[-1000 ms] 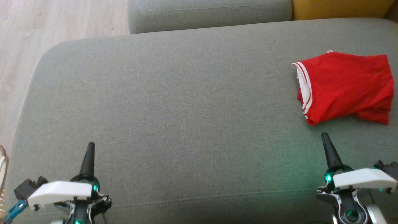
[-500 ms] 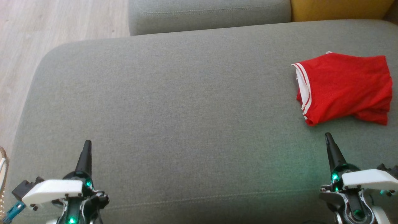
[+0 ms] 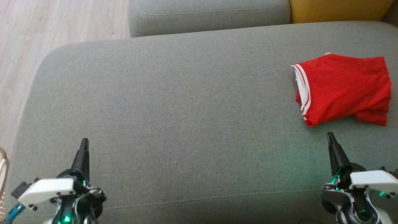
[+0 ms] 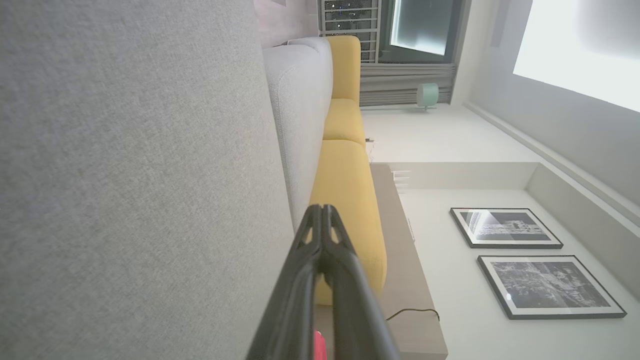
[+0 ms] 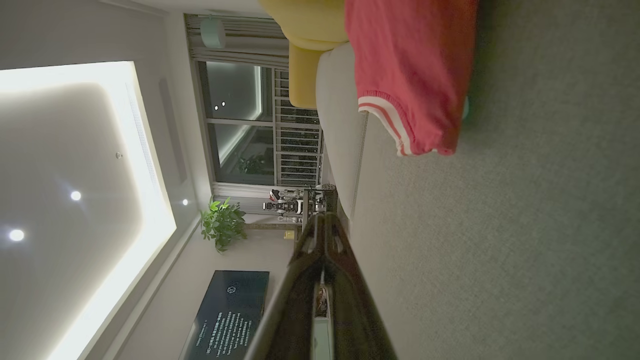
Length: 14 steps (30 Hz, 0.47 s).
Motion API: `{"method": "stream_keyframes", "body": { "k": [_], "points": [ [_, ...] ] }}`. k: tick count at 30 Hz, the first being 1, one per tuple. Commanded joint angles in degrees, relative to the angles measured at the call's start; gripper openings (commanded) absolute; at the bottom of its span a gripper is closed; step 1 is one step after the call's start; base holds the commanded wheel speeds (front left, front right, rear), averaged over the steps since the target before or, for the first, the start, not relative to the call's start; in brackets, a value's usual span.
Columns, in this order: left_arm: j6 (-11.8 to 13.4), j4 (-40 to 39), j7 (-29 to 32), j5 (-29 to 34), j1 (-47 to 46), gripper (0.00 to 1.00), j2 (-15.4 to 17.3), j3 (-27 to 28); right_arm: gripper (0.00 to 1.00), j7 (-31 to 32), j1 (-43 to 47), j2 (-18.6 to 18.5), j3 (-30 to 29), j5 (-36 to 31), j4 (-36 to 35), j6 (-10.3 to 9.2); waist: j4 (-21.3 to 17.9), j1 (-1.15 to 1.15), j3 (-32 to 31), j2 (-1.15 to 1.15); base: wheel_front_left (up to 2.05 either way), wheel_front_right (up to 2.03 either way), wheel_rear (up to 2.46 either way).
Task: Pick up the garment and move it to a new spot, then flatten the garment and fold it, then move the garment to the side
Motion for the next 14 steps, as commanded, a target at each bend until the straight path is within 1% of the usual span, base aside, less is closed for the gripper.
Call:
{"method": "stream_keyframes", "body": {
  "k": [1,4,14],
  "points": [
    [-0.4,-1.5,0.5,-1.3,-3.5,0.0,0.9,2.2,0.0,0.6,-3.1,-0.7,0.8,1.5,-2.2,-0.01,0.0,0.0,0.0,0.0,0.0,0.0,0.0],
    [-0.4,-1.4,1.0,-2.9,-3.7,0.0,0.9,2.5,0.0,1.1,-3.1,-0.7,0.6,3.3,-2.3,-0.01,0.0,0.0,-0.1,0.0,0.0,0.0,0.0],
    [-0.4,-1.3,1.2,-2.8,-3.7,0.0,0.8,2.7,0.0,1.3,-3.1,-0.6,0.5,3.2,-2.2,-0.01,0.0,0.0,-0.1,0.0,0.0,0.0,0.0]
  ]
}}
